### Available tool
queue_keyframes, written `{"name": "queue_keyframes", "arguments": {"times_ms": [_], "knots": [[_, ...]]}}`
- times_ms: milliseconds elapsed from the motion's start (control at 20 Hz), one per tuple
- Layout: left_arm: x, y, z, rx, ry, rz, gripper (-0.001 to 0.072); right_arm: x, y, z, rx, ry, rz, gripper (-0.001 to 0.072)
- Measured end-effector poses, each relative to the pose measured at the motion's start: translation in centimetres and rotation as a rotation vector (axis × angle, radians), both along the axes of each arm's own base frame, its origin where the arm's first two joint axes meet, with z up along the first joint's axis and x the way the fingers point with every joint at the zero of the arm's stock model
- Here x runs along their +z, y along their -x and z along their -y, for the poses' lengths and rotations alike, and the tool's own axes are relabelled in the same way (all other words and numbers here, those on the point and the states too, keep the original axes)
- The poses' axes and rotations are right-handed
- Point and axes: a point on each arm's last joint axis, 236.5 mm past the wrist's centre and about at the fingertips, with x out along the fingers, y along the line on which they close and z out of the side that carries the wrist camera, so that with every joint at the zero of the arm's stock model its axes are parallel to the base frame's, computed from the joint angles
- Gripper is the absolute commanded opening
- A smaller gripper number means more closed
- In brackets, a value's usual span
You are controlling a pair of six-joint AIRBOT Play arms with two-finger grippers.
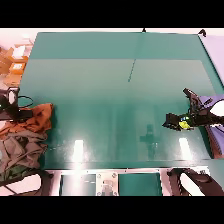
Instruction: Fold the shirts.
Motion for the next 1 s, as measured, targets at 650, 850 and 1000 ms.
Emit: {"name": "queue_keyframes", "arguments": {"times_ms": [650,850,1000], "knots": [[17.4,-11.3,20.0,-0.45,0.228,0.434,0.0024,0.0,-0.1,0.0,-0.001,0.0,0.004,0.0019],[21.9,-10.7,34.0,-0.682,0.446,0.547,0.0024,0.1,-0.5,0.1,-0.007,0.003,0.019,0.0019],[20.7,-9.0,43.4,-0.803,0.601,0.532,0.0033,0.2,-0.8,0.2,-0.011,0.005,0.03,0.0063]]}}
